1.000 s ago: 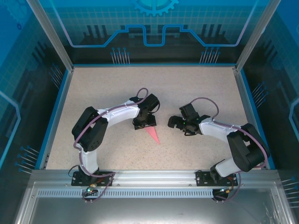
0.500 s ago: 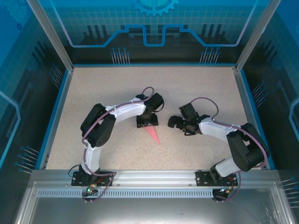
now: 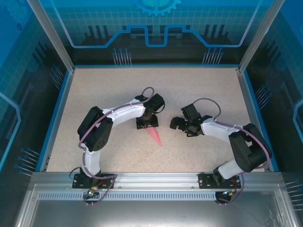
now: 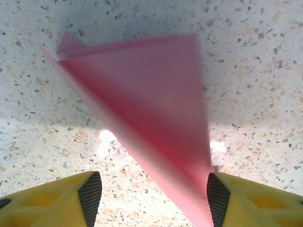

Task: Fold a paper plane with a square sheet of paper (pick it up from the middle)
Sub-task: Turn over a paper plane at the center of the table.

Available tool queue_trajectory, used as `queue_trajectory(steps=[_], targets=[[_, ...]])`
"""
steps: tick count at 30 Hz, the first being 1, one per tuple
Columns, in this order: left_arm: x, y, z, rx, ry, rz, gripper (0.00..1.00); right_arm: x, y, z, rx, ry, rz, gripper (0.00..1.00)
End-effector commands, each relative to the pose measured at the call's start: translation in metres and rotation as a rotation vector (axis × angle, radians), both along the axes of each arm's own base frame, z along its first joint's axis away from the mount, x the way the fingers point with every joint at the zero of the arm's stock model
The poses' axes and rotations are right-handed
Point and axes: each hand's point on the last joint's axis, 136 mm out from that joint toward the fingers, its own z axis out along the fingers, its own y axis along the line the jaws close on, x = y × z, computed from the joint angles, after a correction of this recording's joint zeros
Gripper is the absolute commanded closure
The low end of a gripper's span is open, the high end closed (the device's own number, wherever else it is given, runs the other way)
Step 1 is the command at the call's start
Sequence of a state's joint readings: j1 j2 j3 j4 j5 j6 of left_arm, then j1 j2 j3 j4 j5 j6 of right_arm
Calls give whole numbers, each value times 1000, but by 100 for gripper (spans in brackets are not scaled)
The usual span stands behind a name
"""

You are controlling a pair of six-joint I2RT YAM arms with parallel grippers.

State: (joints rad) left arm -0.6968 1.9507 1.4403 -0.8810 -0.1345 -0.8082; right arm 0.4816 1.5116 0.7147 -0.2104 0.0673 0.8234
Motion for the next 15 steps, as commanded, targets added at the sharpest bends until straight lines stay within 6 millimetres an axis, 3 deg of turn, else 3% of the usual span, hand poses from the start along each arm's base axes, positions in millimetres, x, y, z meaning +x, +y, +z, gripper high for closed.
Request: queue_trajectory(steps=[1, 9, 15], targets=[[-8, 0, 2, -11, 6, 1, 37, 8, 9, -4, 50, 5, 8, 2], [-11, 2, 0, -13, 5, 11, 43, 6, 8, -5, 47, 10, 11, 2], [-9, 5, 1, -5, -17, 27, 60, 7, 9, -4, 49, 8, 11, 2]])
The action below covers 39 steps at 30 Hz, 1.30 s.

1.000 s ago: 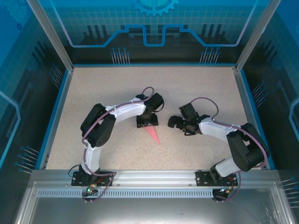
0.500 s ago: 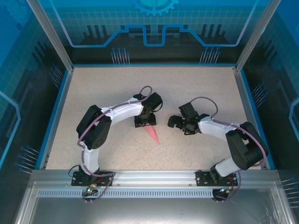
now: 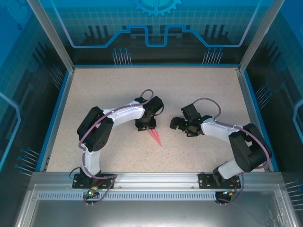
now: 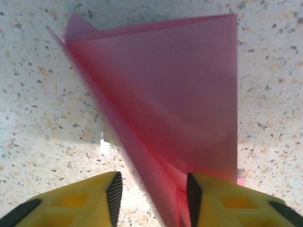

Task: Fold a paper plane with a square sheet of paper (pick it up from the middle)
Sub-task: Turn over a paper plane at the center of the table.

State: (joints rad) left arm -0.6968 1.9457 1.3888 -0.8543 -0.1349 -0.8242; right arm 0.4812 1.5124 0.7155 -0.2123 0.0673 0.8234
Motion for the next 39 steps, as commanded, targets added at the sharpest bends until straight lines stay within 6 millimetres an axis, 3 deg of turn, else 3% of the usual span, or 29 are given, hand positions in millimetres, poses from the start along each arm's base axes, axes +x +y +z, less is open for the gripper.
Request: queue_trajectory(steps=[1, 6, 11, 17, 26, 29, 32, 39], targets=[[-1, 0, 12, -12, -37, 16, 64, 7, 9, -3, 51, 8, 12, 2], [5, 6, 20, -5, -91, 40, 84, 7, 8, 1, 48, 0, 10, 2], [8, 6, 38, -37, -149, 42, 97, 9, 6, 13, 52, -26, 6, 2], [14, -2, 72, -148, -196, 14, 98, 10, 3, 35, 59, -68, 4, 2], [30, -34, 140, -551, -300, -69, 97, 8, -10, 83, 65, -163, -18, 2], [35, -43, 154, -654, -350, -107, 97, 6, -17, 96, 58, -190, -34, 1], [38, -47, 146, -708, -377, -124, 97, 5, -19, 104, 58, -206, -34, 1], [41, -64, 94, -835, -321, -101, 99, 6, -3, 96, 79, -164, 24, 11]])
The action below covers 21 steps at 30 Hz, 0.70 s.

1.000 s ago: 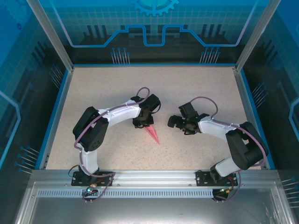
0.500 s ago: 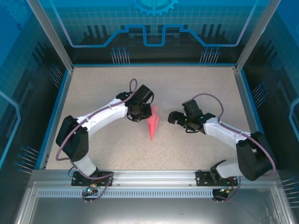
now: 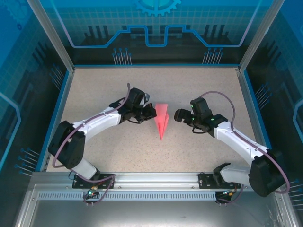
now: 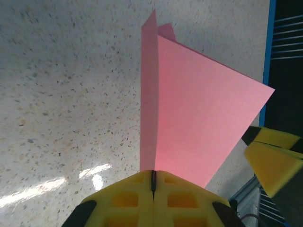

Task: Fold a paper plane with a square sheet of paper (pick it up from the middle)
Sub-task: Turn over a paper plane at the center of the table.

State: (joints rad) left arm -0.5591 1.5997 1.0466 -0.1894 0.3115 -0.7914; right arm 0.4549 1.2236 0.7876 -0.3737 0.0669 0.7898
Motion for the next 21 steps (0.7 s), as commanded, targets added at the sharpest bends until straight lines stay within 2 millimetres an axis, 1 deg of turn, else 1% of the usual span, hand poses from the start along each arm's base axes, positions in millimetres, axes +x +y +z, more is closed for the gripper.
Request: queue_trajectory(steps=[1, 5, 7, 9, 12, 13, 16, 19, 21], targets=[[9, -19, -4, -138, -32, -33, 100, 2, 9, -1, 4, 28, 35, 12], [11, -23, -20, -187, -32, -27, 100, 3, 28, -6, 22, 31, 87, 14], [10, -20, -29, -201, -18, -15, 100, 3, 40, -8, 31, 32, 116, 17], [7, -14, -41, -192, -1, 5, 100, 3, 52, -9, 22, 30, 150, 21], [4, -3, -60, -169, 25, 44, 100, 0, 67, -16, -16, 39, 193, 30], [2, 1, -67, -164, 39, 56, 100, 1, 74, -13, -21, 30, 207, 32], [-4, 7, -82, -150, 70, 73, 100, -2, 91, -19, -59, 28, 261, 38], [-8, 11, -91, -132, 93, 79, 100, -5, 106, -24, -91, 30, 327, 48], [-10, 13, -95, -115, 100, 80, 100, -6, 115, -27, -100, 36, 354, 53]])
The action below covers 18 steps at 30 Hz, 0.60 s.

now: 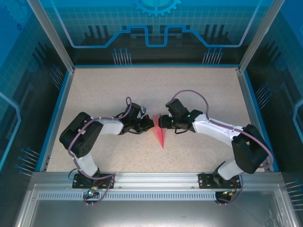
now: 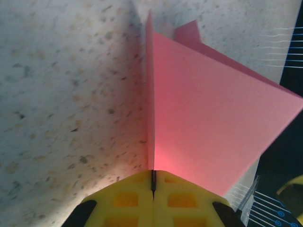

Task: Fold a paper plane with a square sheet of paper (pick it up from the middle)
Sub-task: Turn over a paper plane at the center of the table, then move the paper plane to the center of the table.

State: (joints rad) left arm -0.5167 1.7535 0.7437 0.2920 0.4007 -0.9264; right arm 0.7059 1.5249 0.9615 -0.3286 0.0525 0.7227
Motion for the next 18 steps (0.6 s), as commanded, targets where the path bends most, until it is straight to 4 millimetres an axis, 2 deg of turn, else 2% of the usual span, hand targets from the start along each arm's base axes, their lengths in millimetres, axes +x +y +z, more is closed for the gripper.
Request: queue_trajectory(steps=[1, 11, 18], targets=[[1, 4, -4, 9, 1, 13, 100, 2, 13, -2, -32, -13, 51, 54], [-2, 8, -9, 38, 14, 11, 100, -5, 35, -20, -2, 45, 124, 52], [-2, 9, -13, 49, 21, 11, 100, -1, 27, -35, -83, 69, 100, 48]])
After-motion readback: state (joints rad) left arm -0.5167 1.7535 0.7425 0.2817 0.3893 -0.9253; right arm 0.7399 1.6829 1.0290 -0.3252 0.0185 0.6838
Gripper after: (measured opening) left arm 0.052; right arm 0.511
